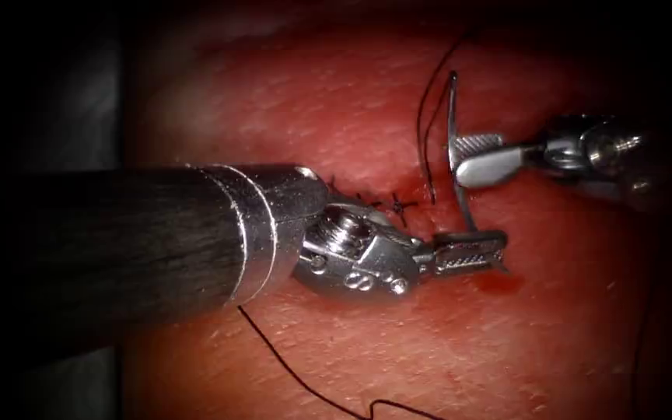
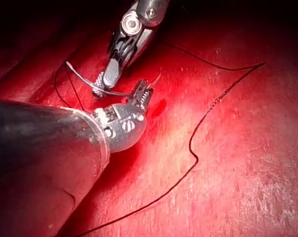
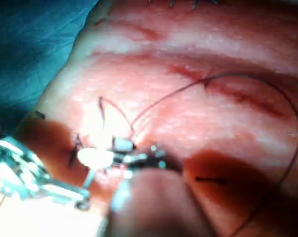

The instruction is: Wound Closure

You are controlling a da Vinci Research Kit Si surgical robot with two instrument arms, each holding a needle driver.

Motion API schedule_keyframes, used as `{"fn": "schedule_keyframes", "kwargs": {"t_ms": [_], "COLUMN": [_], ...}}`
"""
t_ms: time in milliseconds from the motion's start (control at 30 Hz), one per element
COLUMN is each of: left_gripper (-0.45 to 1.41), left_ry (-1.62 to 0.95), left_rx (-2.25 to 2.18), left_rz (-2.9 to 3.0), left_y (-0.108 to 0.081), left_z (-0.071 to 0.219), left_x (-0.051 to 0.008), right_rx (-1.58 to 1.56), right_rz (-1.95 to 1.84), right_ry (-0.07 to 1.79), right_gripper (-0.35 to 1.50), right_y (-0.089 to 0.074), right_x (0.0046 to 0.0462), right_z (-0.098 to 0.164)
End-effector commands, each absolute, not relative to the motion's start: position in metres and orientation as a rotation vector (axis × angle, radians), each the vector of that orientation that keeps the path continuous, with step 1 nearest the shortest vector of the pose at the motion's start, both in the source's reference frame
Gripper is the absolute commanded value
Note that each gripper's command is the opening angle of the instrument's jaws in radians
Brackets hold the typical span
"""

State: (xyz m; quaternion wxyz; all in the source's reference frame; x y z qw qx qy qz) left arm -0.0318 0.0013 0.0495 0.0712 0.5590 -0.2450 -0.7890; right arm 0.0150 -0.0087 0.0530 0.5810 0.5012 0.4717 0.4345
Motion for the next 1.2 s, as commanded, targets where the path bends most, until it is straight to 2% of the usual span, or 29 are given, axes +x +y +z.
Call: {"fn": "schedule_keyframes", "kwargs": {"t_ms": [33,100,133,167,200,500,533,633,733,833,867,933,1033,1067,1100,1200], "left_gripper": [-0.45,-0.45,-0.45,-0.45,-0.45,-0.45,-0.13,1.09,1.15,1.08,0.73,0.44,-0.21,-0.21,-0.45,-0.45], "left_ry": [-0.735,-0.732,-0.732,-0.732,-0.733,-0.714,-0.705,-0.578,-0.567,-0.532,-0.449,-0.313,-0.165,-0.165,-0.103,-0.03], "left_rx": [1.682,1.68,1.68,1.68,1.673,1.671,1.675,1.776,1.769,1.799,1.86,1.896,1.892,1.892,1.93,1.953], "left_rz": [-2.371,-2.371,-2.371,-2.371,-2.367,-2.353,-2.357,-2.518,-2.57,-2.596,-2.649,-2.688,-2.737,-2.737,-2.768,-2.78], "left_y": [0.0012,0.0011,0.0011,0.001,0.0009,0.0006,0.0006,0.001,0.0012,0.0011,0.0011,0.001,0.0009,0.0009,0.0012,0.0016], "left_z": [0.0502,0.0501,0.0501,0.0501,0.0501,0.0497,0.0497,0.0495,0.0493,0.0494,0.0495,0.0497,0.0502,0.0502,0.0507,0.0517], "left_x": [-0.0324,-0.0324,-0.0325,-0.0325,-0.0325,-0.0328,-0.0327,-0.0325,-0.0321,-0.0319,-0.0317,-0.0313,-0.0305,-0.0305,-0.03,-0.0293], "right_rx": [1.179,1.176,1.178,1.178,1.178,1.155,1.155,1.074,0.97,0.933,0.913,0.883,0.856,0.856,0.829,0.793], "right_rz": [1.009,1.012,1.01,1.01,1.01,1.018,1.015,0.97,0.892,0.864,0.86,0.844,0.825,0.825,0.801,0.775], "right_ry": [1.103,1.104,1.104,1.105,1.105,1.059,1.053,1.088,1.131,1.16,1.19,1.219,1.248,1.248,1.266,1.3], "right_gripper": [1.15,1.1,0.59,0.22,-0.35,-0.35,-0.35,-0.35,-0.35,-0.35,-0.35,-0.35,-0.35,-0.35,-0.35,-0.35], "right_y": [-0.0096,-0.0096,-0.0096,-0.0096,-0.0096,-0.0099,-0.0098,-0.0093,-0.0089,-0.0088,-0.0085,-0.0083,-0.0082,-0.0082,-0.0083,-0.0082], "right_x": [0.0162,0.0166,0.0168,0.0168,0.0169,0.0181,0.018,0.017,0.016,0.0158,0.0157,0.0156,0.0157,0.0157,0.0157,0.0157], "right_z": [0.0533,0.0533,0.0533,0.0534,0.0534,0.0538,0.0538,0.0538,0.0541,0.0543,0.0545,0.0547,0.0547,0.0547,0.0547,0.0545]}}
